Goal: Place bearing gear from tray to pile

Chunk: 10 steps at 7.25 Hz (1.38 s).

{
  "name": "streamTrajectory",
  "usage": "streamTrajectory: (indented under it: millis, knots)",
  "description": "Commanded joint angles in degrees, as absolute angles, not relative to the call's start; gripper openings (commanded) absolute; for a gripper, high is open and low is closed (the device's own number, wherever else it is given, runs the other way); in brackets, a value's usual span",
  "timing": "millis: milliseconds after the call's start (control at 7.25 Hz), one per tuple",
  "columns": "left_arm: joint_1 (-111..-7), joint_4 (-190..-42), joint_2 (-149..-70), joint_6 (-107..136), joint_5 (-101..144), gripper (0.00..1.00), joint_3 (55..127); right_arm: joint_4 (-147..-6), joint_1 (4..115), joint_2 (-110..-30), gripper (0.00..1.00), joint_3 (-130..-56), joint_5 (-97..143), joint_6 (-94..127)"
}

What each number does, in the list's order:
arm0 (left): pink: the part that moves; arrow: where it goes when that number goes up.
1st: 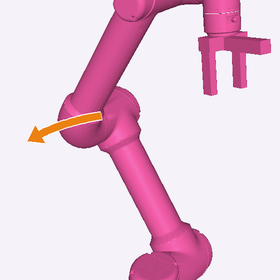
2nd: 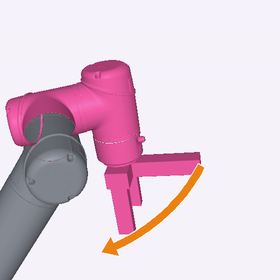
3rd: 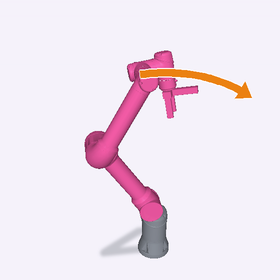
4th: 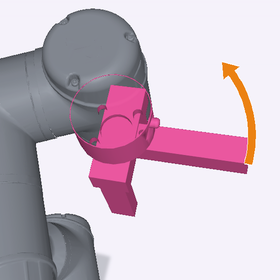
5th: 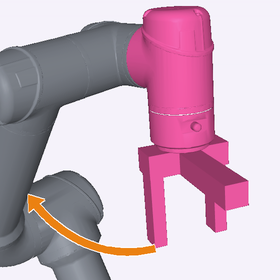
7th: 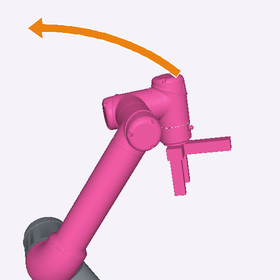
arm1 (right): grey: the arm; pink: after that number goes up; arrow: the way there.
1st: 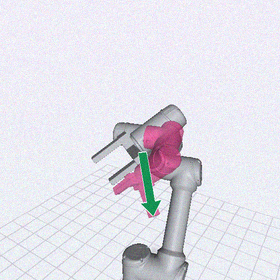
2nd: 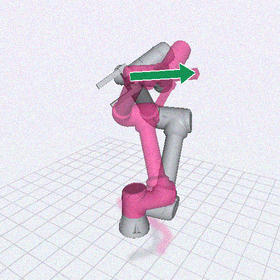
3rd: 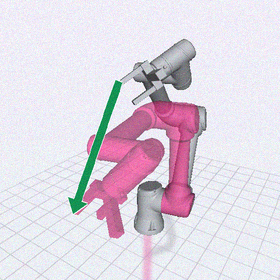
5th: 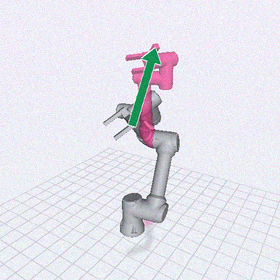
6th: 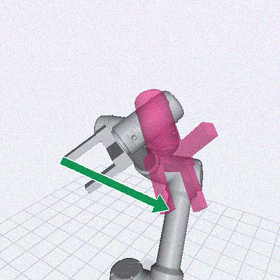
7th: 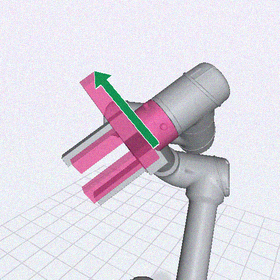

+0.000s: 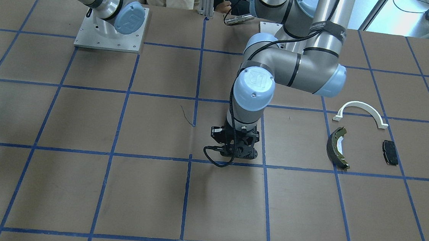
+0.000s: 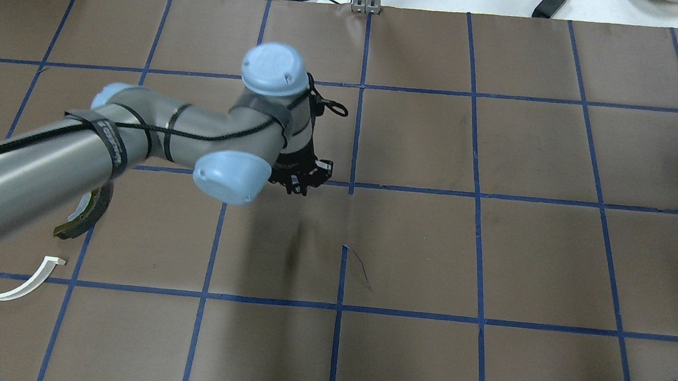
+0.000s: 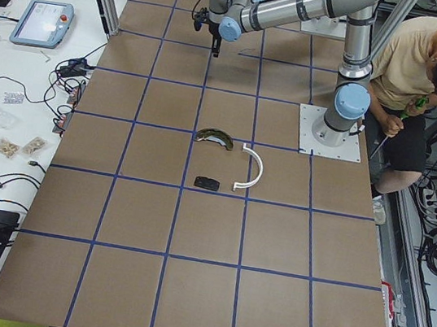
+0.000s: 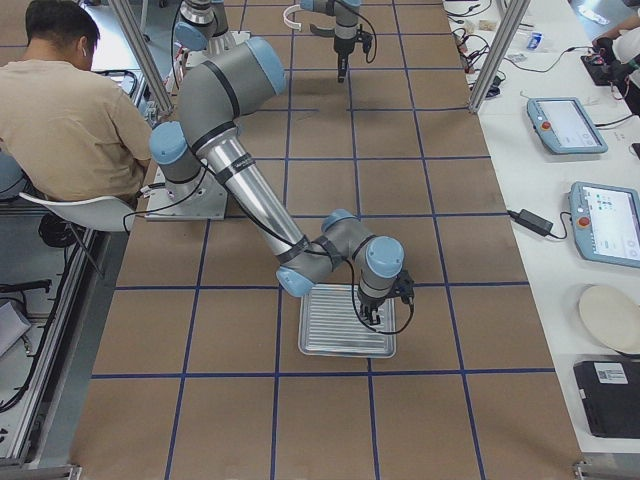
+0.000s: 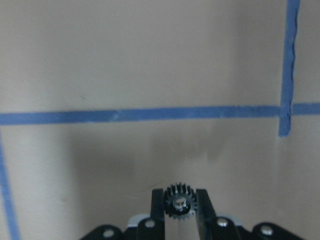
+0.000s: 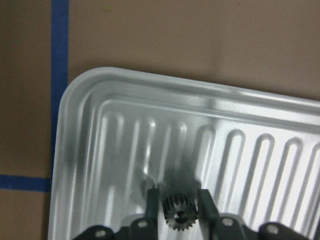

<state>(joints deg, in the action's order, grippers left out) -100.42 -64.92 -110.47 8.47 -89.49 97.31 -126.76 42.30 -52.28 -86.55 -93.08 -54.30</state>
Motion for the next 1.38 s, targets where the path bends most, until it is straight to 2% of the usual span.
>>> streamTrajectory:
  millis: [0, 138, 552, 690, 966, 1241]
  knots:
    - [-89.62, -78.87, -109.08, -4.59, -90.96, 0.00, 86.78, -126.83, 42.28, -52.29, 0.16, -86.49, -93.08, -54.32]
    - [-82.86, -81.19, -108.55, -12.14, -90.97, 0.00, 85.97, -126.65, 42.36, -52.56, 0.11, -86.66, -93.08, -53.79]
    - [-66.58, -82.44, -108.28, -27.56, -94.21, 0.00, 88.93, -123.69, 49.09, -58.51, 0.08, -86.57, -93.16, -48.21]
    - [-63.92, -81.57, -108.46, -29.34, -97.09, 0.00, 90.25, -118.27, 54.26, -61.41, 0.04, -86.57, -93.16, -41.46]
    - [-60.31, -80.51, -109.33, -30.92, -97.03, 0.00, 93.24, -116.28, 66.99, -65.55, 0.04, -88.05, -93.25, -28.02]
    - [-58.89, -72.21, -109.51, -31.99, -97.03, 0.00, 100.33, -116.81, 80.35, -66.09, 0.04, -89.91, -93.25, -13.88]
